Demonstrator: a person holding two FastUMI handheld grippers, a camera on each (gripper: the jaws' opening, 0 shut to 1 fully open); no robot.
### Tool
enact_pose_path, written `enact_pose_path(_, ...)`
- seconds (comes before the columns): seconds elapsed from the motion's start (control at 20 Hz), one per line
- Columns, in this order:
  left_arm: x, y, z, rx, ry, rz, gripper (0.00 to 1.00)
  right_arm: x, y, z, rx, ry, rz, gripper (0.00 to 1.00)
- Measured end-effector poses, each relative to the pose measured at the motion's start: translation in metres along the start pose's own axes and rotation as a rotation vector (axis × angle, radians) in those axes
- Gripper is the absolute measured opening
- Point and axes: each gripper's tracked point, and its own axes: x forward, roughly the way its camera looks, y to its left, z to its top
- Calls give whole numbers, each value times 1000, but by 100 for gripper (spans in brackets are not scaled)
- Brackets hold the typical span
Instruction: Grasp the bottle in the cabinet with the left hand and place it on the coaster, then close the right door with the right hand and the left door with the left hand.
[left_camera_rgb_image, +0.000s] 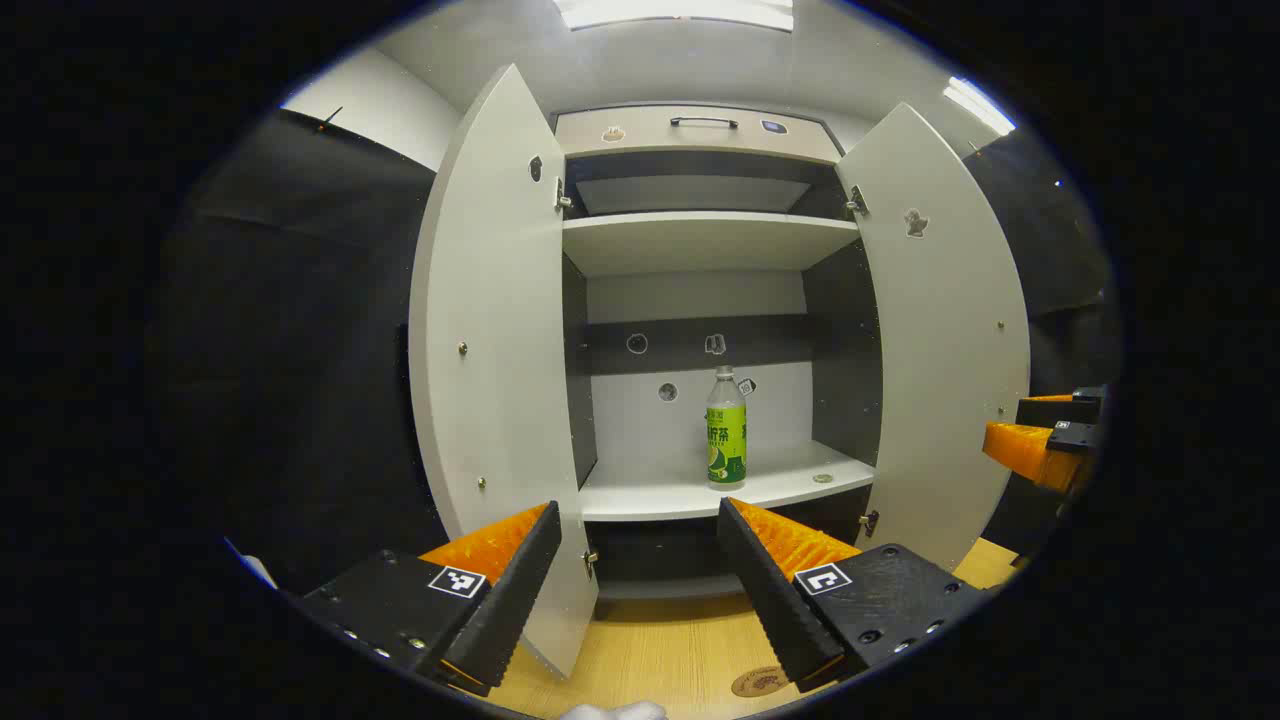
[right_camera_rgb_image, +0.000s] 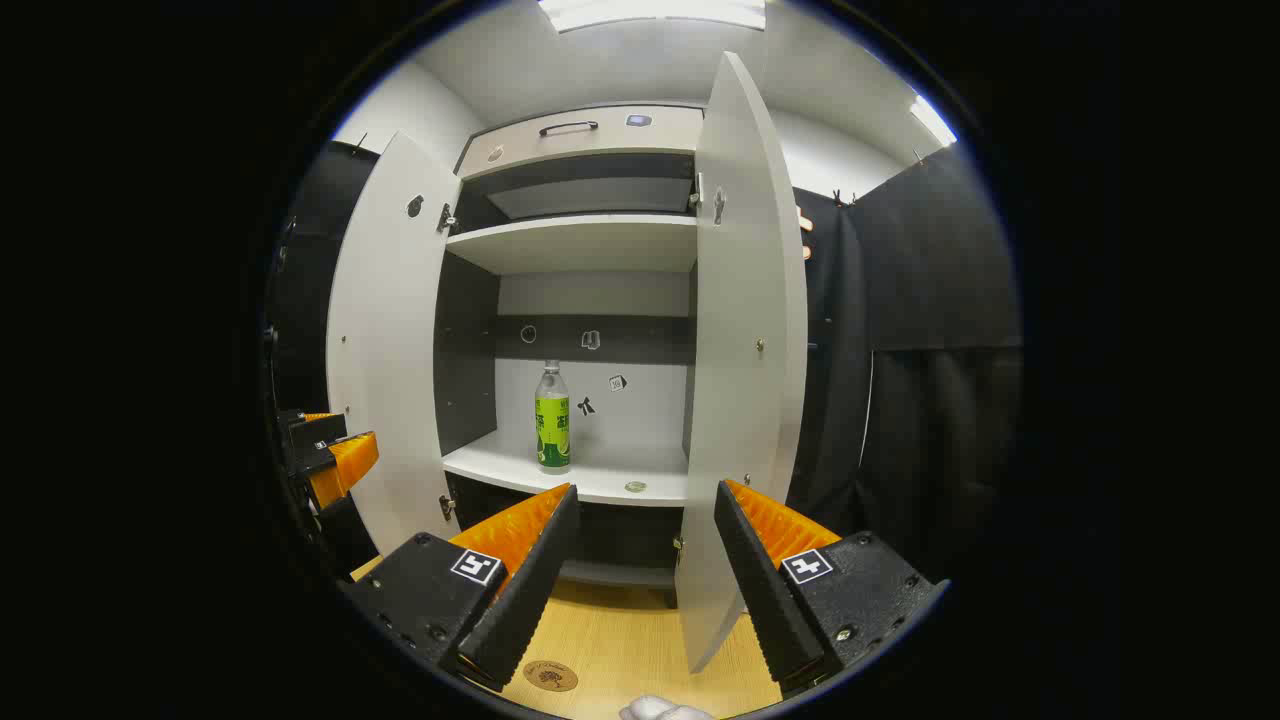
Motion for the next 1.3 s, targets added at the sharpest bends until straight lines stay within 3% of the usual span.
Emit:
enact_pose_path(0.6,24,1,-8,-2,8,-7,96,3,2,-1,-4,10,2,84)
enact_pose_path(1.3,171,-47,34,-33,-87,-90,96,2,3,16,-13,27,-23,84)
